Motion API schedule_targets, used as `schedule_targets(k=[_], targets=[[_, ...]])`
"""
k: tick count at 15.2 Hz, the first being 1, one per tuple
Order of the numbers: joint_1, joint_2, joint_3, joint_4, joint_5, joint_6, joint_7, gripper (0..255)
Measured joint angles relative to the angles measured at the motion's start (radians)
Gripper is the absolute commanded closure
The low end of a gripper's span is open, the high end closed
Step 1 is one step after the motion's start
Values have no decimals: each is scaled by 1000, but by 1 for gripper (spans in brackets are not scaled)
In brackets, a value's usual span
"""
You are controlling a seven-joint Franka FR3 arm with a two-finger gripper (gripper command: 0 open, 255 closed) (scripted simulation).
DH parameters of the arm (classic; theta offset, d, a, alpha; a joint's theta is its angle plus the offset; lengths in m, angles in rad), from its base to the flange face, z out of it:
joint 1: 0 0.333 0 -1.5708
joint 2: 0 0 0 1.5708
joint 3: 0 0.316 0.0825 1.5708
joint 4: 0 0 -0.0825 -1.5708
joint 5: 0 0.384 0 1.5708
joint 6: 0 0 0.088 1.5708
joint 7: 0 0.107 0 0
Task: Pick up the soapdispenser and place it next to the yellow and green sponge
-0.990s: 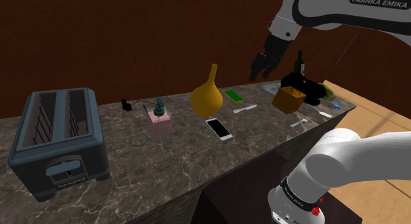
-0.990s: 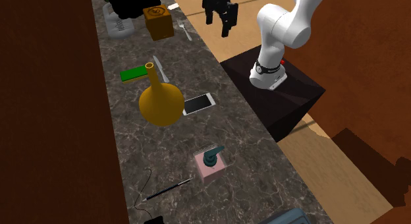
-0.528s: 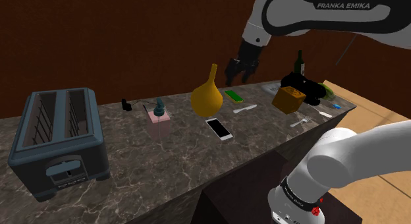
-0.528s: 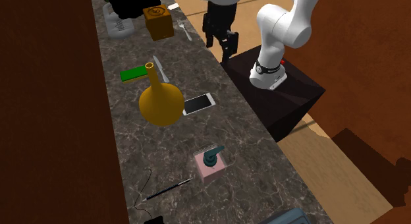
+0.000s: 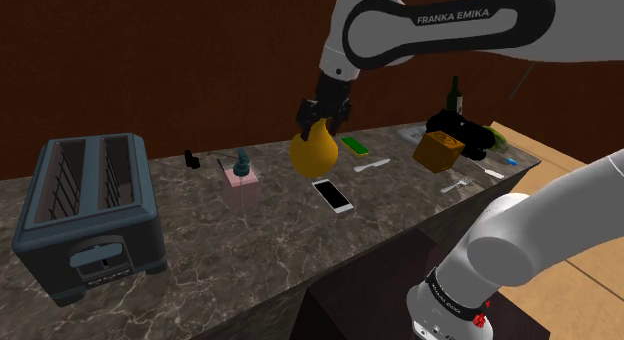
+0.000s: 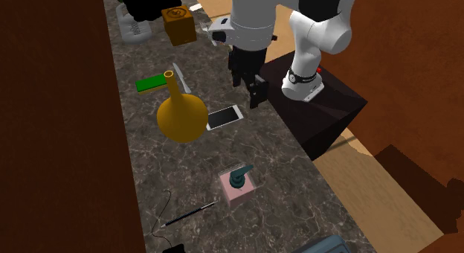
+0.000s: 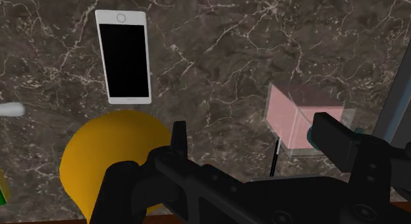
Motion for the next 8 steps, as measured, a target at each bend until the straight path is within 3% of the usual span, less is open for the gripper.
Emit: schedule_targets(k=[8], targets=[[23,284,104,197,-56,69,191,0]])
